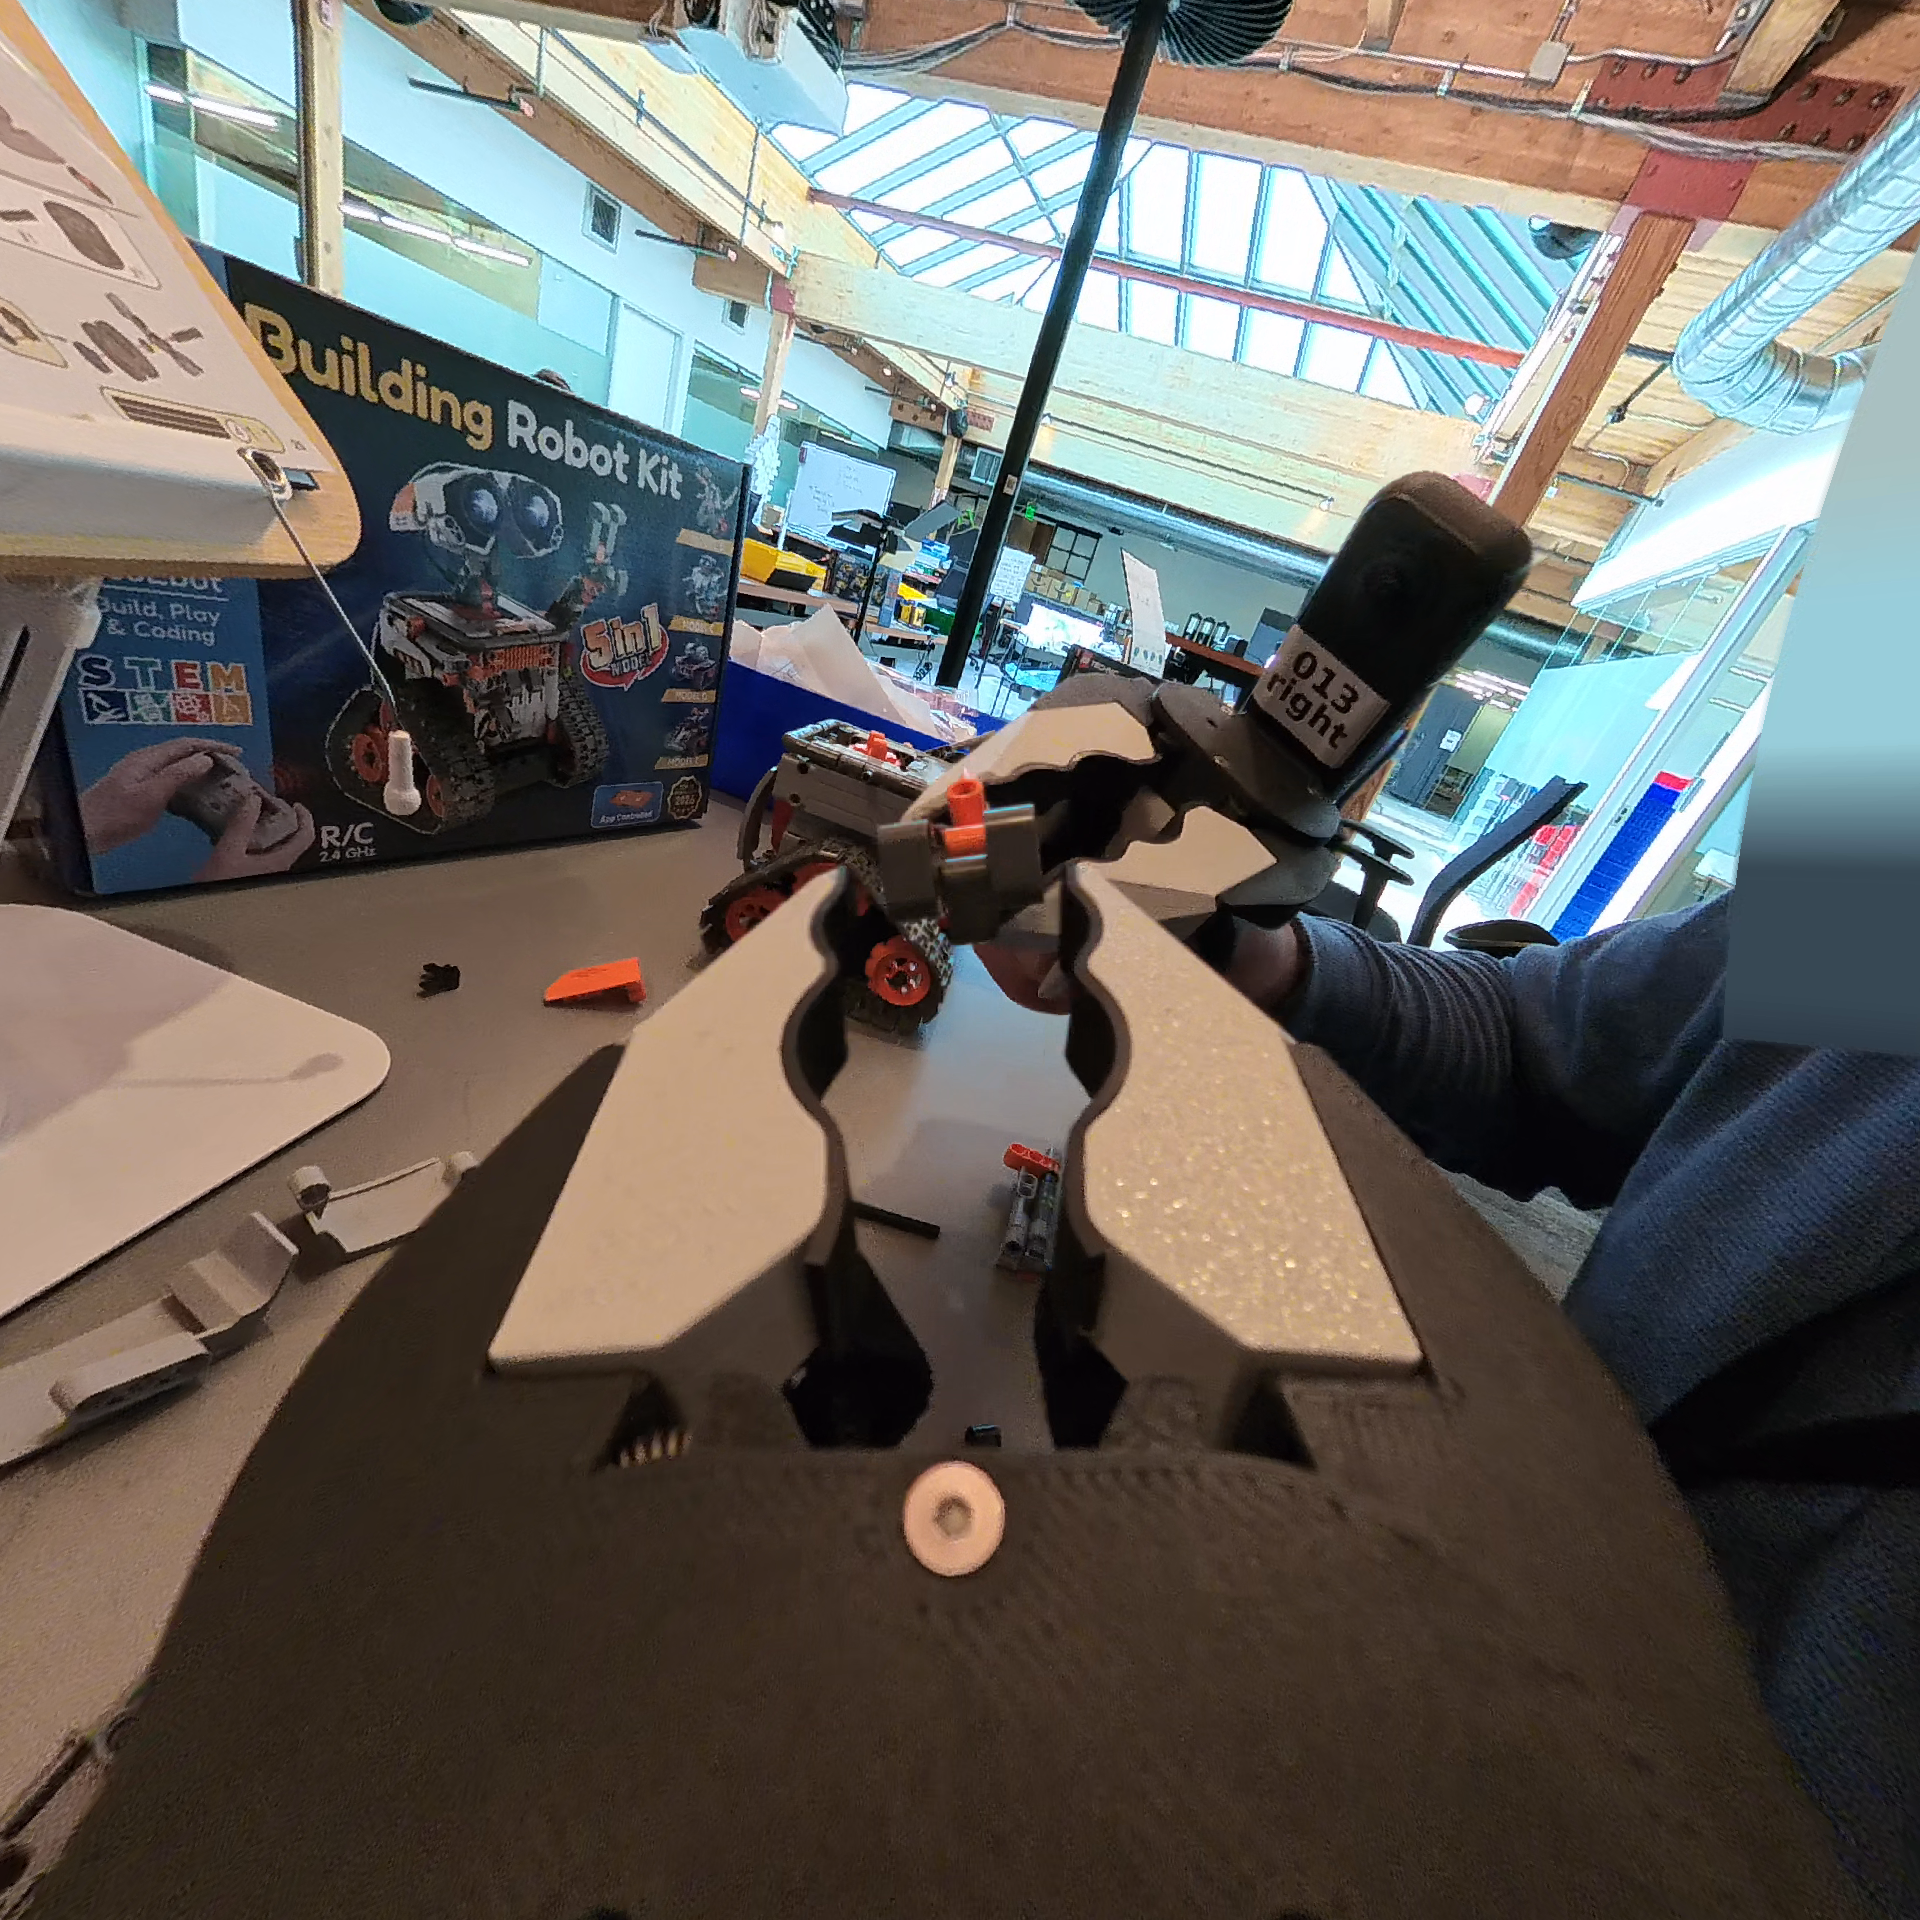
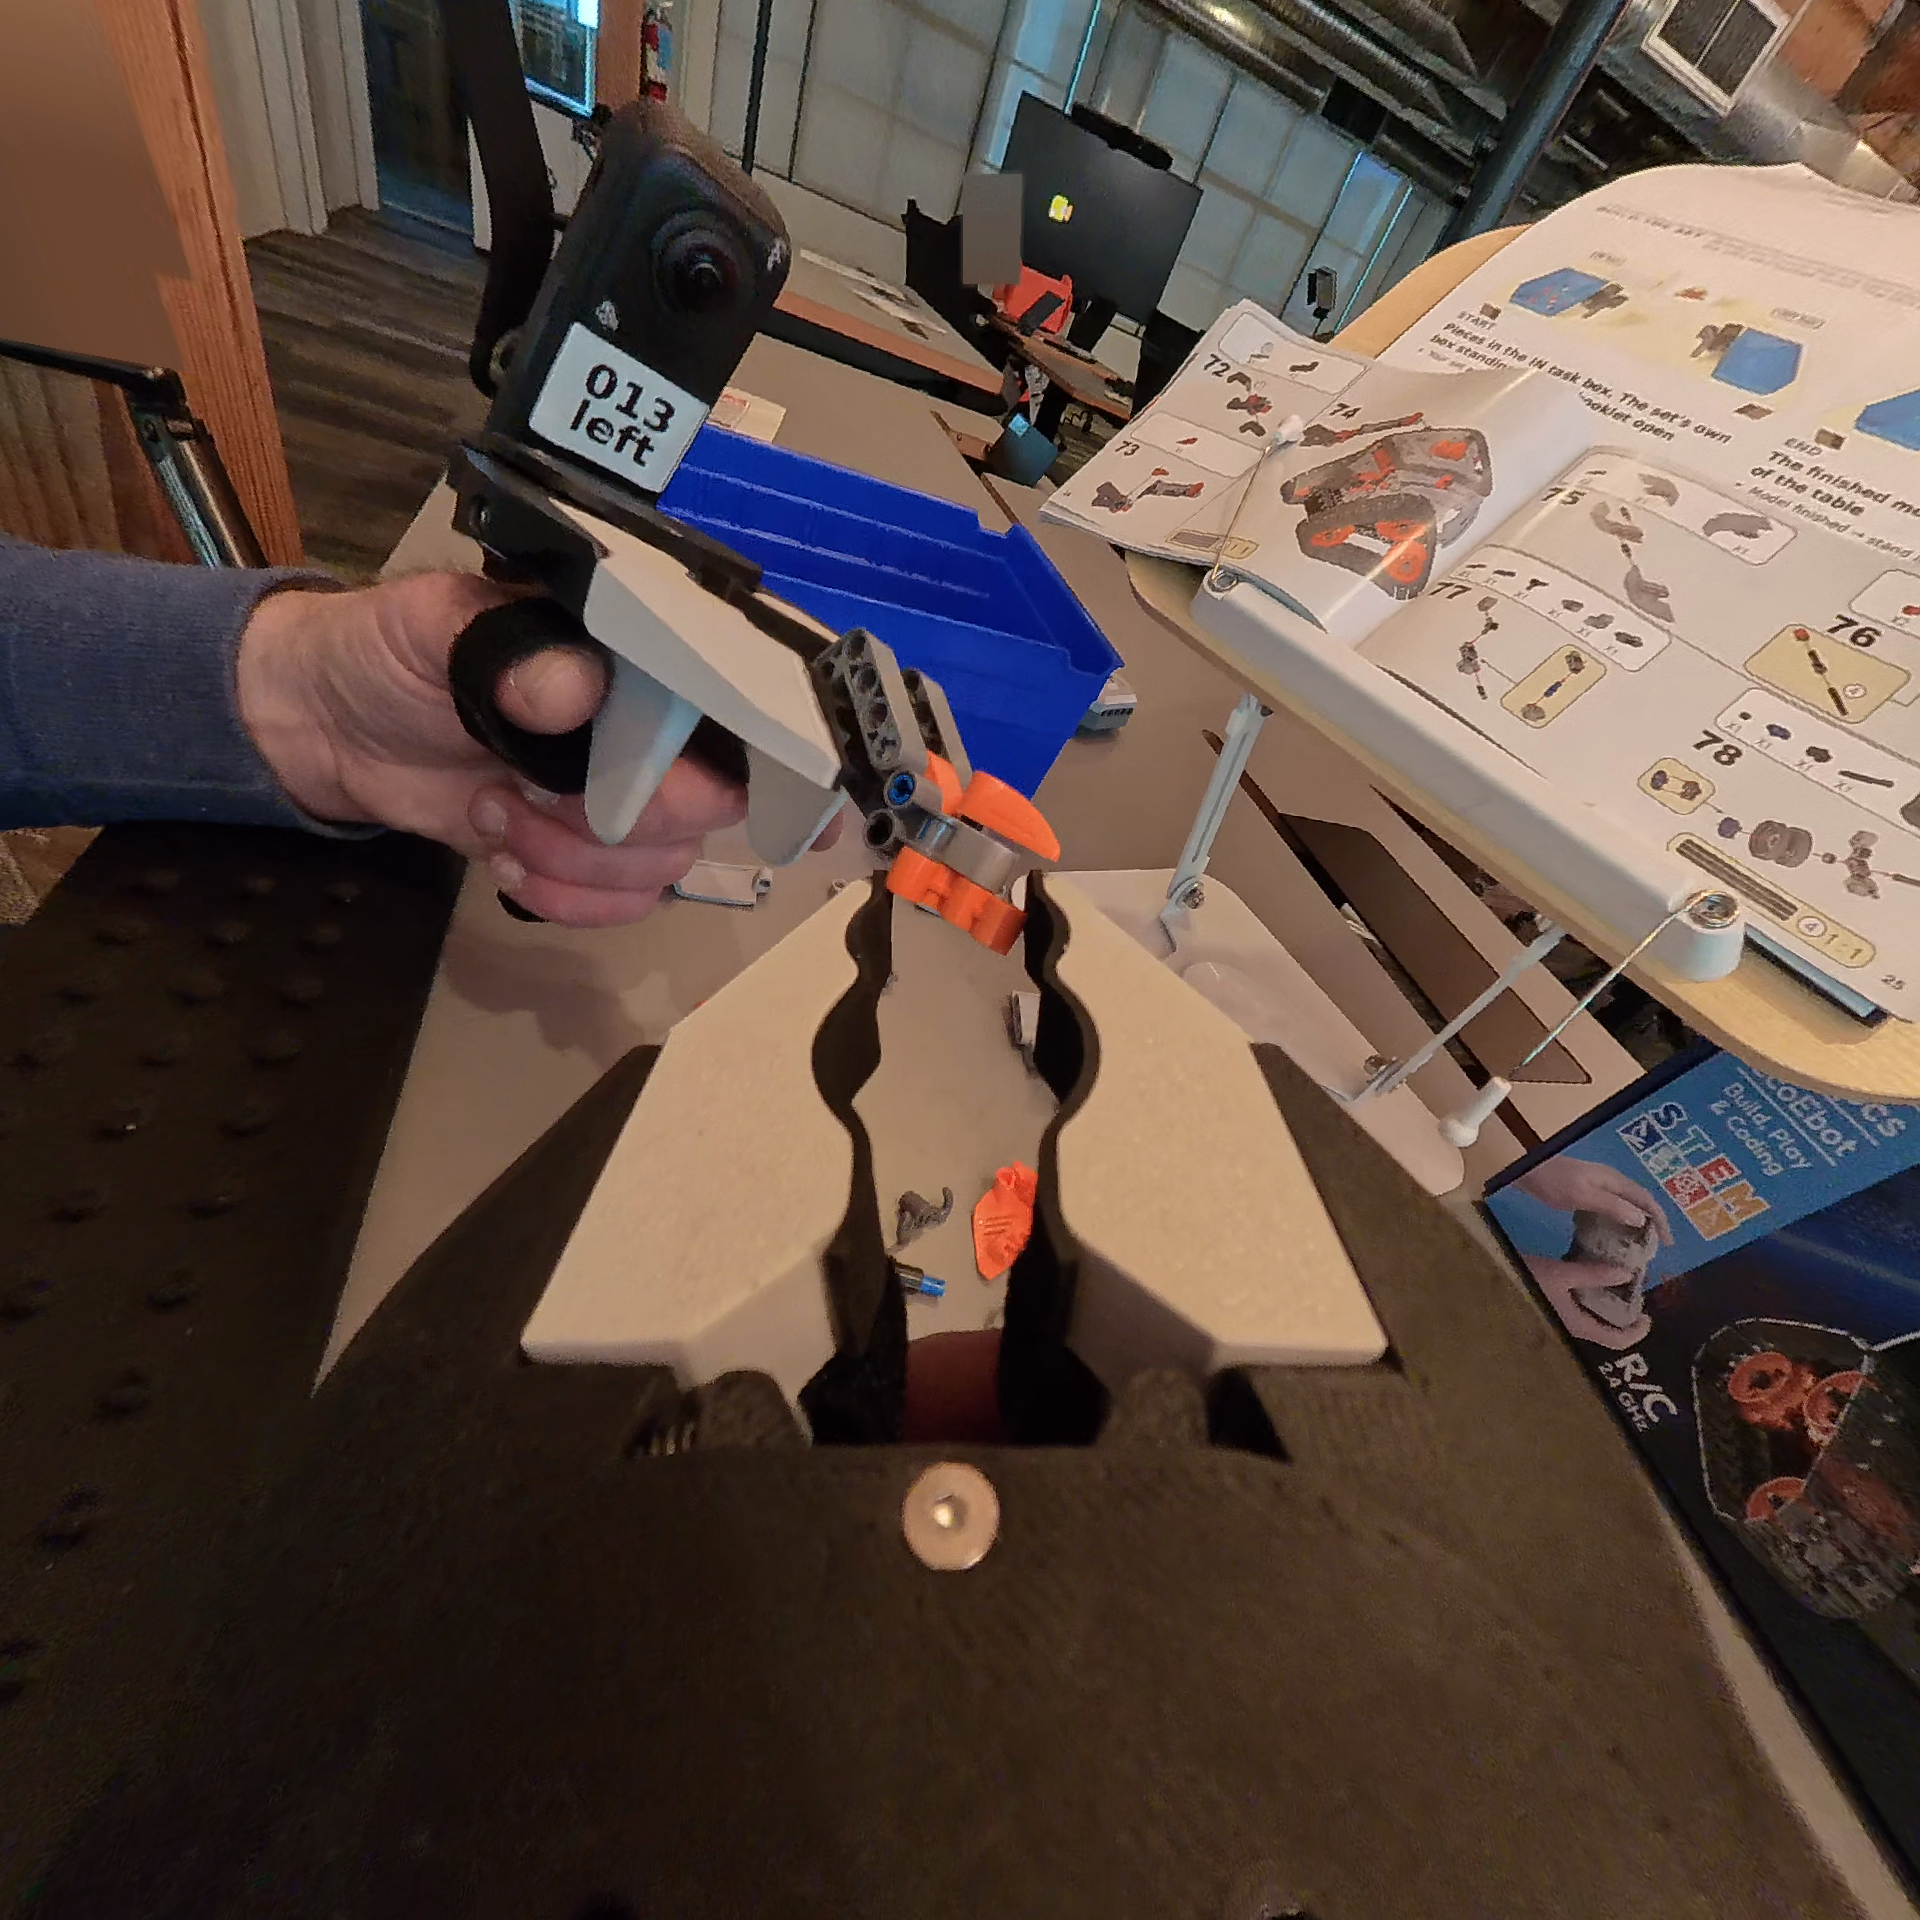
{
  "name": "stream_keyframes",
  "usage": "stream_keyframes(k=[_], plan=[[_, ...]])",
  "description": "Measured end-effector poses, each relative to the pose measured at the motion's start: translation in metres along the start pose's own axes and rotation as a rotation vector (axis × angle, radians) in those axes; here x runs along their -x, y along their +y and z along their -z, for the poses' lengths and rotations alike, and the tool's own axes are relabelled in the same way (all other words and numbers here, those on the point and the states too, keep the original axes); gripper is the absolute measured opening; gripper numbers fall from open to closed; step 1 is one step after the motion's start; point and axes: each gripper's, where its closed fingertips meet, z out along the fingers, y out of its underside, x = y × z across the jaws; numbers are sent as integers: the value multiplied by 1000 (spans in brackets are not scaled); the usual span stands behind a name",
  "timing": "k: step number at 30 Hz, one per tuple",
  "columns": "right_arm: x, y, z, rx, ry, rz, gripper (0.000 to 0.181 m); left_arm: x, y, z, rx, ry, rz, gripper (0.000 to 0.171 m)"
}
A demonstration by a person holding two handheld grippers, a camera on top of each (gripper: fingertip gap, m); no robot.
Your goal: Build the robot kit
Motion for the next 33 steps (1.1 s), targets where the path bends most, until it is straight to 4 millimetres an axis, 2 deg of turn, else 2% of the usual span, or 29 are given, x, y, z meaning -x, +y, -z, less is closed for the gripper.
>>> stream_keyframes(k=[3,7,10,14,17,21,24,27,31,33], plan=[[2,-2,0,3,2,22,23,1,1,0,14,3,14,53],[7,0,-1,24,-9,64,24,-1,1,0,11,13,10,39],[11,1,-2,41,-5,121,23,-8,10,-5,53,45,-5,25],[14,8,1,101,-47,135,24,-10,16,-8,81,41,-53,24],[13,15,10,167,-89,144,35,-10,17,-8,96,35,-77,24],[11,23,41,293,-141,99,36,-8,25,-4,164,3,-157,24],[20,39,75,400,-191,49,31,-13,35,-2,221,14,-184,24],[39,72,105,534,-255,22,29,-22,49,0,309,43,-235,24],[47,109,117,633,-251,34,32,-27,80,-4,452,50,-330,24],[54,117,111,625,-268,52,32,-30,91,-7,493,64,-353,24]])
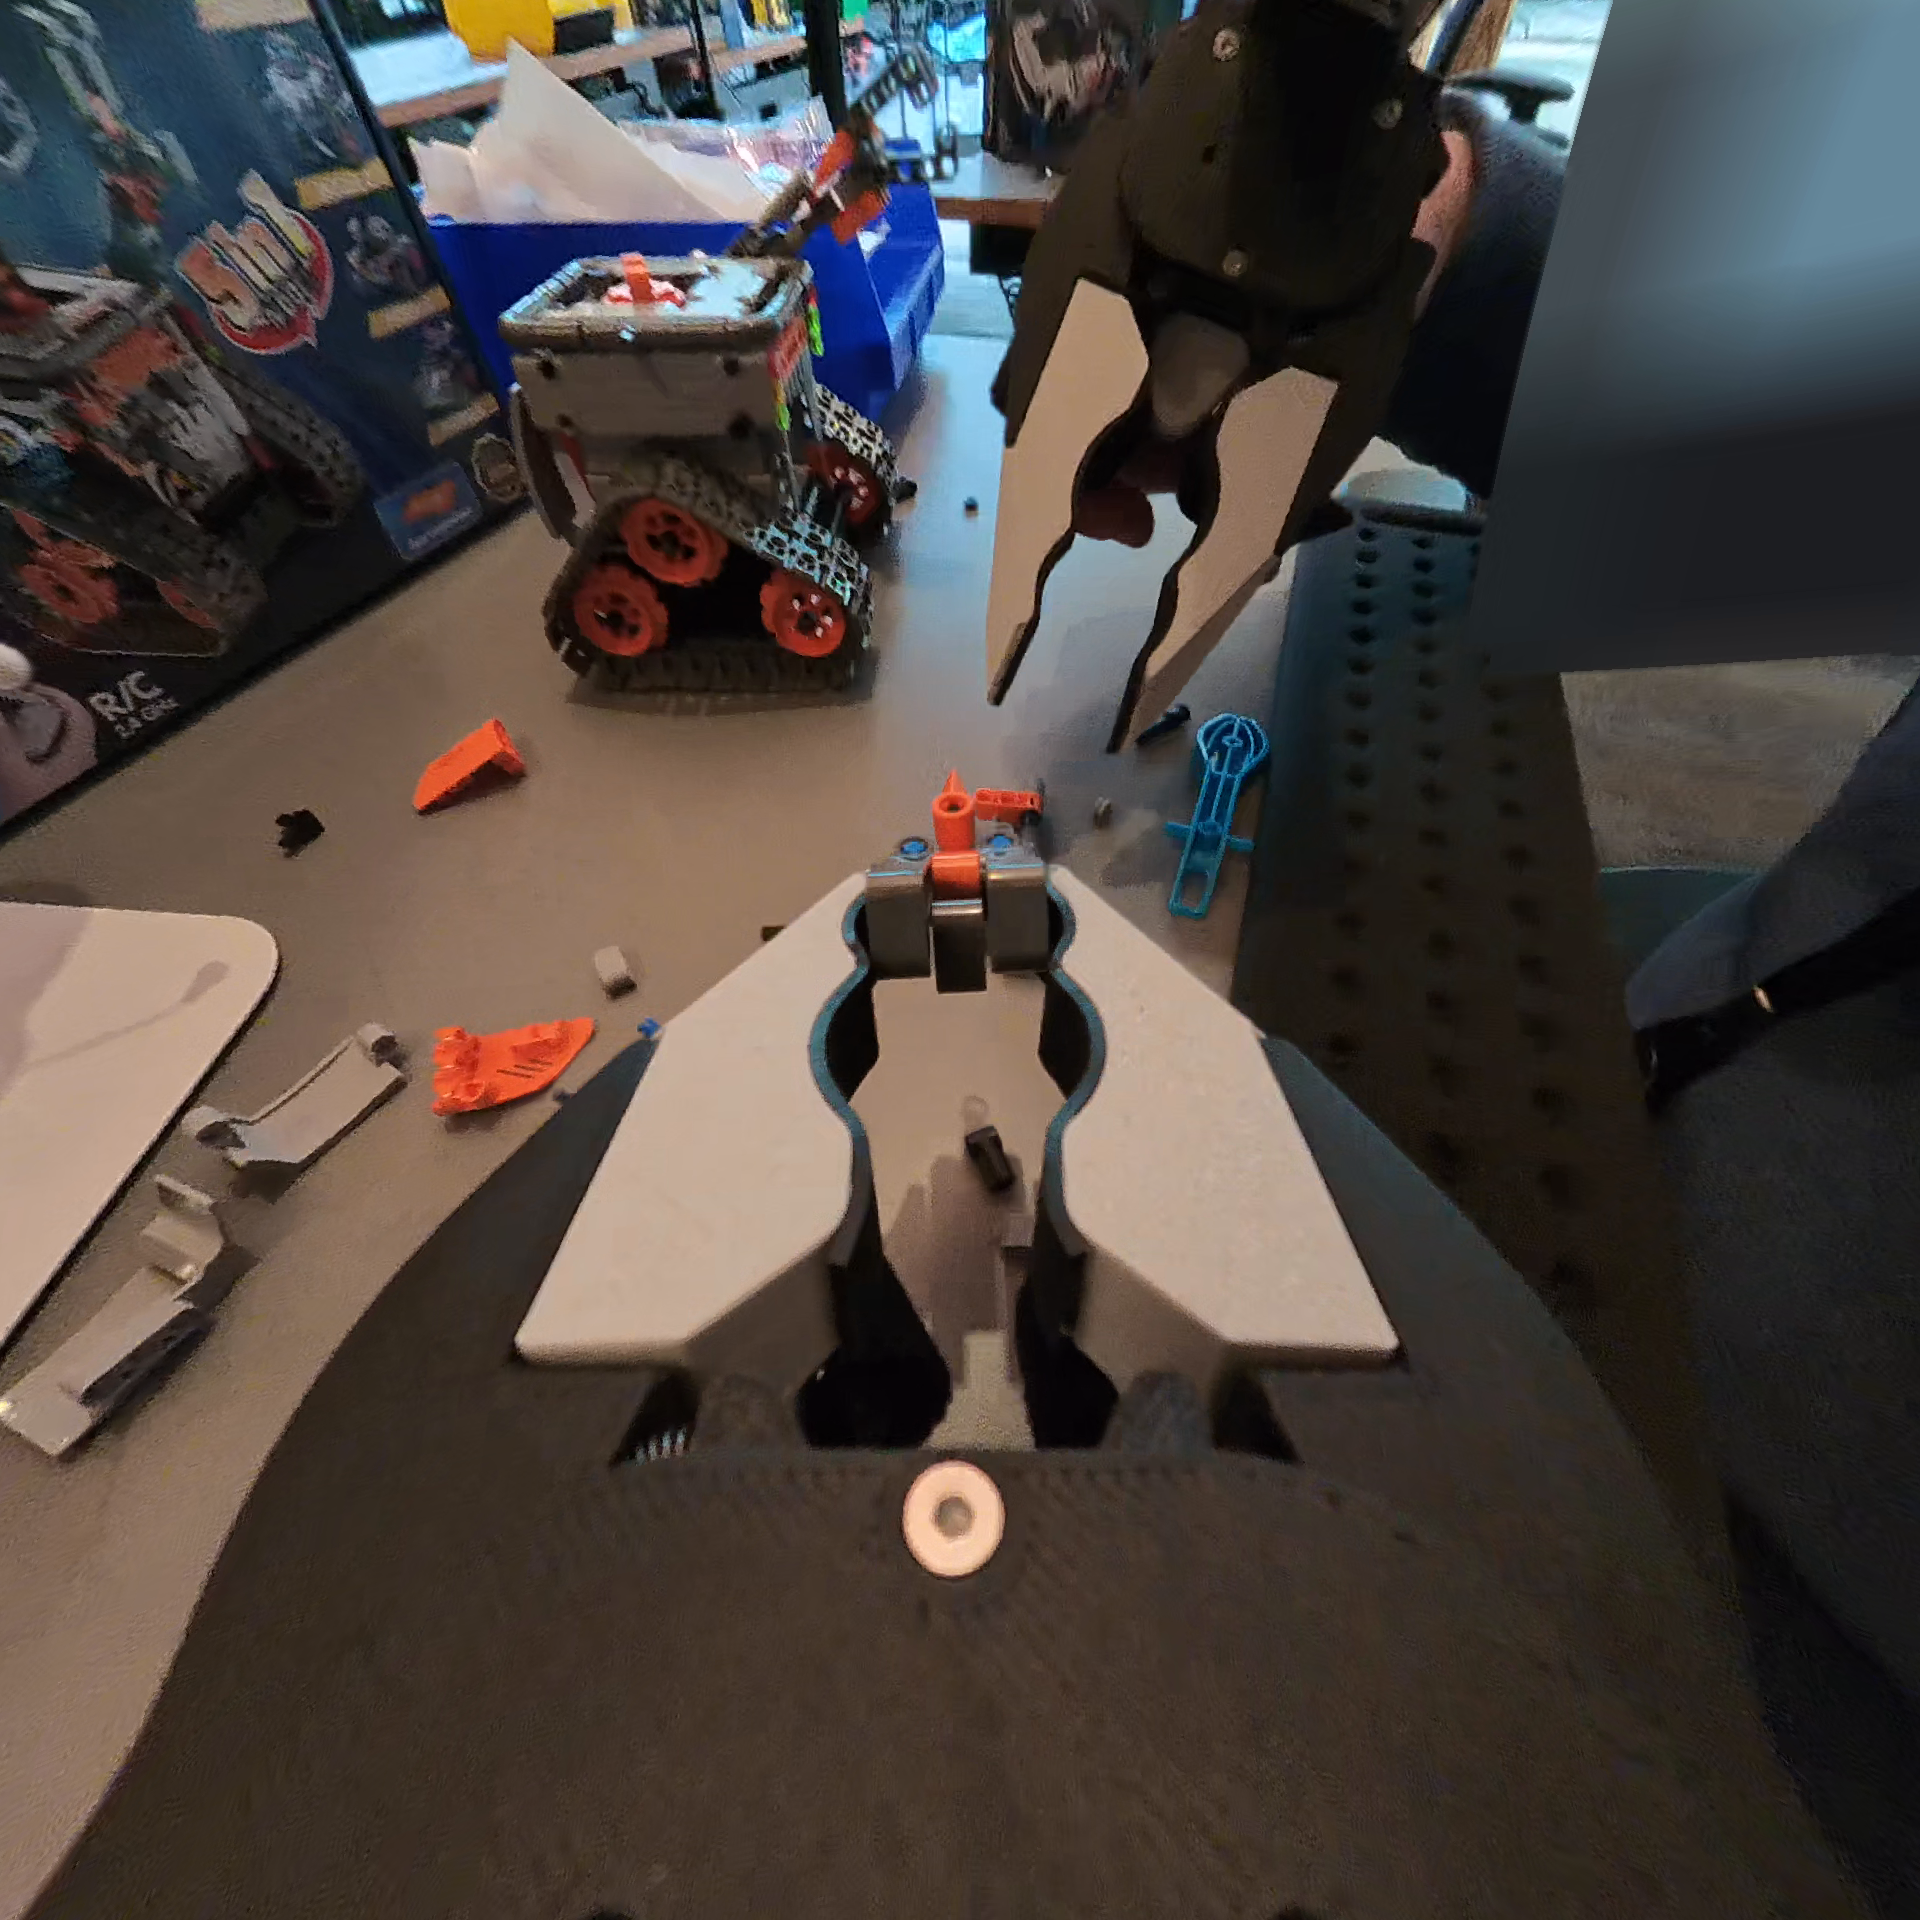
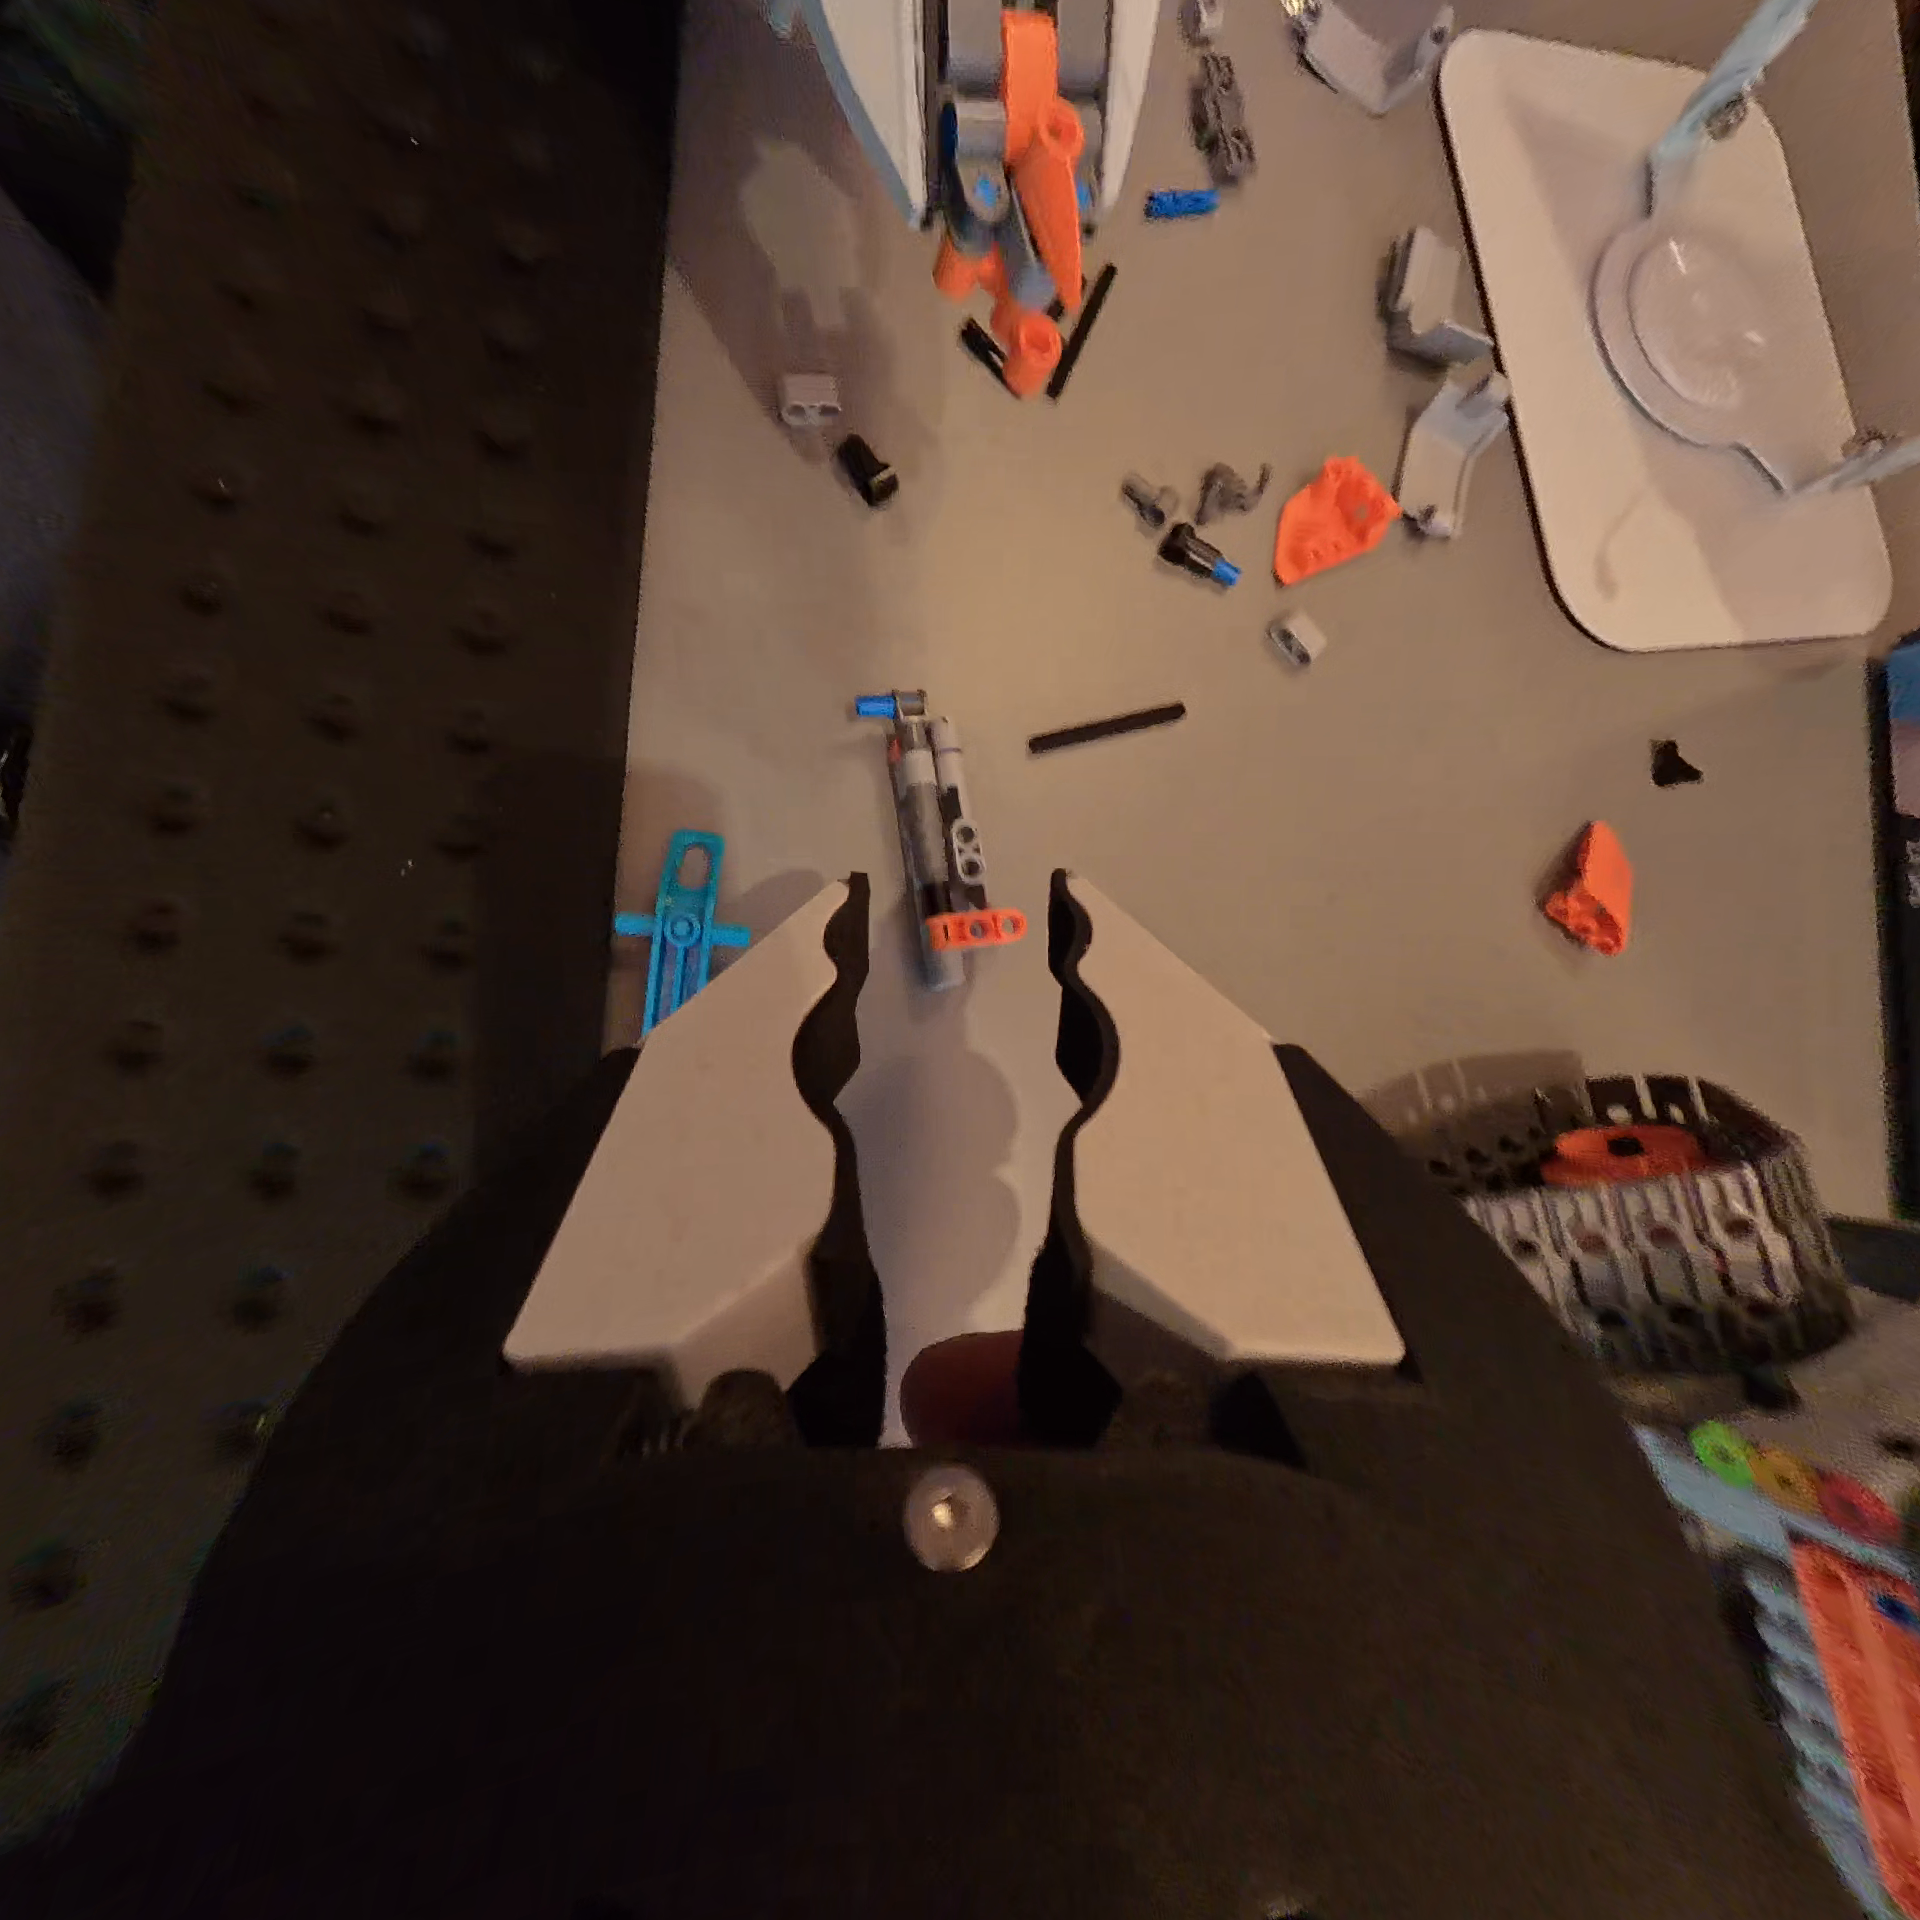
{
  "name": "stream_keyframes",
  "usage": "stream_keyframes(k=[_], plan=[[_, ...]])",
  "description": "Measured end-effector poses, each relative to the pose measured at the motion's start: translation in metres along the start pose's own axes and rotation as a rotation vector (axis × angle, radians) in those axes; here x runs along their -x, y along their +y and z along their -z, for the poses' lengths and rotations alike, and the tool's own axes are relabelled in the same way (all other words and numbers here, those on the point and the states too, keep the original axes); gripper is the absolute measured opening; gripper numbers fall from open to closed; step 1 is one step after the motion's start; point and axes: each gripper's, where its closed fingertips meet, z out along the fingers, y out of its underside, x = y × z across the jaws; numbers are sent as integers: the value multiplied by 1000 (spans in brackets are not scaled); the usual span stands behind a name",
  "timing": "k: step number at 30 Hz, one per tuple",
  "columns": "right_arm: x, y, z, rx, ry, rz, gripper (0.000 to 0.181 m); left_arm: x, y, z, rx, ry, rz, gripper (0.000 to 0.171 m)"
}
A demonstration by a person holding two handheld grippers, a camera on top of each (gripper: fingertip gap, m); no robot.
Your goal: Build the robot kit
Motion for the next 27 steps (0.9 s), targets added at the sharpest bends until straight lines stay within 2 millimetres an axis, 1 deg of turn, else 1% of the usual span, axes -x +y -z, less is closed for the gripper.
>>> stream_keyframes(k=[3,4,6,7,8,9,11,15,20,23,25,27], plan=[[0,7,-21,61,4,31,32,-4,8,-8,39,11,-12,24],[0,9,-26,75,-1,37,29,-5,10,-9,49,15,-13,24],[3,11,-33,92,-48,23,30,-5,15,-13,79,13,-22,24],[1,14,-36,106,-47,26,28,-6,18,-14,94,16,-28,24],[-2,17,-37,114,-39,37,19,-8,21,-16,108,26,-31,25],[-3,17,-38,110,-33,45,15,-9,24,-18,121,35,-33,25],[-7,17,-35,97,-11,60,14,-12,29,-24,149,47,-38,25],[-18,22,-26,103,96,124,12,-13,43,-37,239,68,-63,25],[-24,27,-20,105,219,234,12,-11,59,-53,349,72,-112,25],[-24,29,-16,109,284,311,12,-11,65,-55,375,91,-96,25],[-22,31,-17,107,310,353,12,-5,66,-53,374,73,-88,26],[-21,32,-17,106,329,373,12,-3,68,-50,385,72,-95,33]])
